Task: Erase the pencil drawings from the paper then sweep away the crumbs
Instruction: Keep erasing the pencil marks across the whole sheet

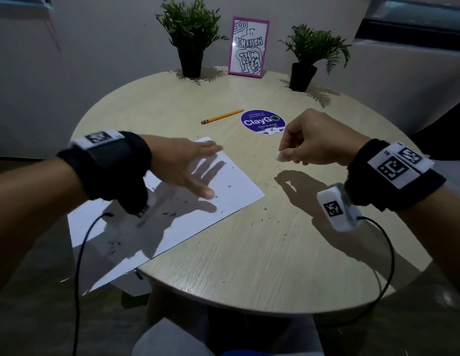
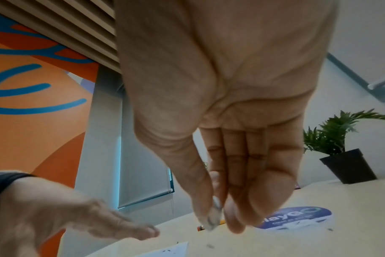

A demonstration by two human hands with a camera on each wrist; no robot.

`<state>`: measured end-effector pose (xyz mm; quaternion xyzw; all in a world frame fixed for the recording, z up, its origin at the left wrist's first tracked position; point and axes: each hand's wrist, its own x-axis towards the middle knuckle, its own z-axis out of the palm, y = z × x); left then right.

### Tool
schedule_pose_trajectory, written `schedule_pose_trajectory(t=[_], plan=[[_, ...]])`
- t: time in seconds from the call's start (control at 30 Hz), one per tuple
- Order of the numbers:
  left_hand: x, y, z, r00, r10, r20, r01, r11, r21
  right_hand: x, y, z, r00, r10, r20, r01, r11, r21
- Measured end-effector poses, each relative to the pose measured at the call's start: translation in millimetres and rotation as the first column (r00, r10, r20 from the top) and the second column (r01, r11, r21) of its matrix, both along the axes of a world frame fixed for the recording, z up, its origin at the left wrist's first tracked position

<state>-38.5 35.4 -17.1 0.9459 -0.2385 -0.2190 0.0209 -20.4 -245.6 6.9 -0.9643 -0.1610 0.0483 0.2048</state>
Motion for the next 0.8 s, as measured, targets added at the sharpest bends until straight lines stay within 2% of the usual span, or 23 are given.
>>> schedule_pose_trajectory(t=[0.07,0.17,0.27,0.37,0.47,0.57,0.67,0.73,0.8], plan=[[4.8,17.4,11.6,0.995,0.037,0.096,-0.043,0.997,0.059,1.2,-6.0,-1.5,0.999,0.05,-0.011,-0.05,0.998,-0.027],[7.6,32.4,17.9,0.981,0.074,0.18,-0.088,0.993,0.073,-1.8,-0.6,-6.5,0.97,0.235,-0.062,-0.238,0.969,-0.058],[1.7,28.1,11.1,0.984,0.091,0.15,-0.105,0.99,0.09,-12.3,19.4,-13.4,0.893,0.426,-0.143,-0.442,0.89,-0.109],[-9.2,10.9,-2.7,0.997,0.051,0.052,-0.058,0.99,0.132,-24.9,33.9,-19.3,0.838,0.512,-0.19,-0.543,0.815,-0.202],[-12.3,-1.0,-14.8,1.0,-0.017,0.003,0.016,0.985,0.173,-42.3,35.4,-21.8,0.816,0.53,-0.233,-0.575,0.789,-0.218],[-10.5,-2.3,-16.1,0.995,-0.067,-0.069,0.073,0.994,0.086,-53.5,32.6,-18.3,0.799,0.558,-0.225,-0.598,0.776,-0.198],[-8.3,-5.5,-16.2,0.991,-0.114,-0.074,0.116,0.993,0.033,-41.9,29.2,-14.7,0.861,0.502,-0.077,-0.508,0.849,-0.143],[-10.2,-9.4,-19.1,0.993,-0.083,-0.079,0.084,0.996,0.011,-29.2,31.8,-16.3,0.901,0.433,0.022,-0.429,0.897,-0.112],[-13.6,-12.9,-22.5,0.994,-0.058,-0.095,0.059,0.998,0.002,-22.4,41.3,-20.5,0.917,0.397,0.041,-0.392,0.915,-0.102]])
